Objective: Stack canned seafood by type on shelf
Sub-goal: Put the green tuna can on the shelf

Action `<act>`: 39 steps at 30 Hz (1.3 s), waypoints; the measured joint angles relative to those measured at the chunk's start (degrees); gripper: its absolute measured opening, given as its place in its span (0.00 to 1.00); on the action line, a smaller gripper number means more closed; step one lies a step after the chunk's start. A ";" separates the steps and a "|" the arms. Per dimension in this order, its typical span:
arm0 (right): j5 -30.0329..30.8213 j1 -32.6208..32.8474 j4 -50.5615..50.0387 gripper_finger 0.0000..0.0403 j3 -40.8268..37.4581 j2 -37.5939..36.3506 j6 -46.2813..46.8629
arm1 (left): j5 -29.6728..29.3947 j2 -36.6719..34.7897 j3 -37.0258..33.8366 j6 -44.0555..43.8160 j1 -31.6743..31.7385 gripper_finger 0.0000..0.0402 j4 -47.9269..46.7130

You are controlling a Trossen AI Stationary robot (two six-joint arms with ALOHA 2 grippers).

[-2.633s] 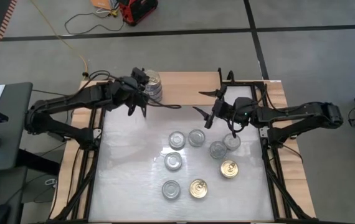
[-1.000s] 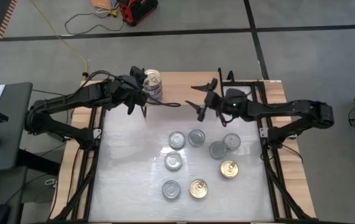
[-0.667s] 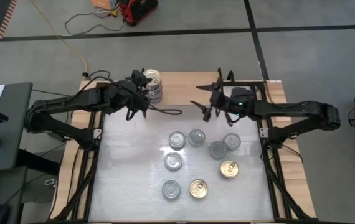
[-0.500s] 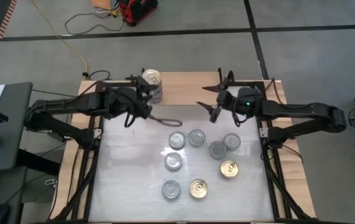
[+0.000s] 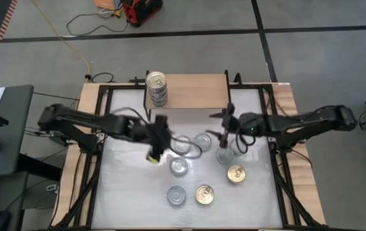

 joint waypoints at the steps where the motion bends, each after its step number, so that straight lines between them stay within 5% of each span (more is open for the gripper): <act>1: 0.01 1.18 1.57 0.82 -0.72 0.87 0.59 | 0.41 1.99 -0.02 -1.83 -0.92 0.63 0.12; 11: 11.77 16.63 3.43 0.82 -1.82 7.54 8.58 | 1.57 14.26 0.00 -12.80 -8.68 0.63 0.03; 18: 22.82 26.18 1.89 0.82 -1.76 8.00 14.11 | -14.26 18.50 -0.53 -7.09 -19.63 0.63 2.19; 23: 27.78 29.13 1.84 0.82 -1.71 8.13 16.44 | -18.60 24.13 -1.31 -2.81 -20.92 0.62 4.36; 28: 28.83 30.50 1.99 0.82 -1.71 8.13 19.25 | -19.33 25.46 -1.31 -2.14 -19.04 0.49 5.15; 33: 29.49 31.64 2.93 0.82 -1.71 8.13 19.76 | -11.43 25.44 -1.31 -2.71 -16.22 0.33 4.68; 39: 29.49 32.17 3.43 0.82 -1.71 8.13 19.77 | -10.87 25.44 -1.30 0.11 -15.26 0.16 4.14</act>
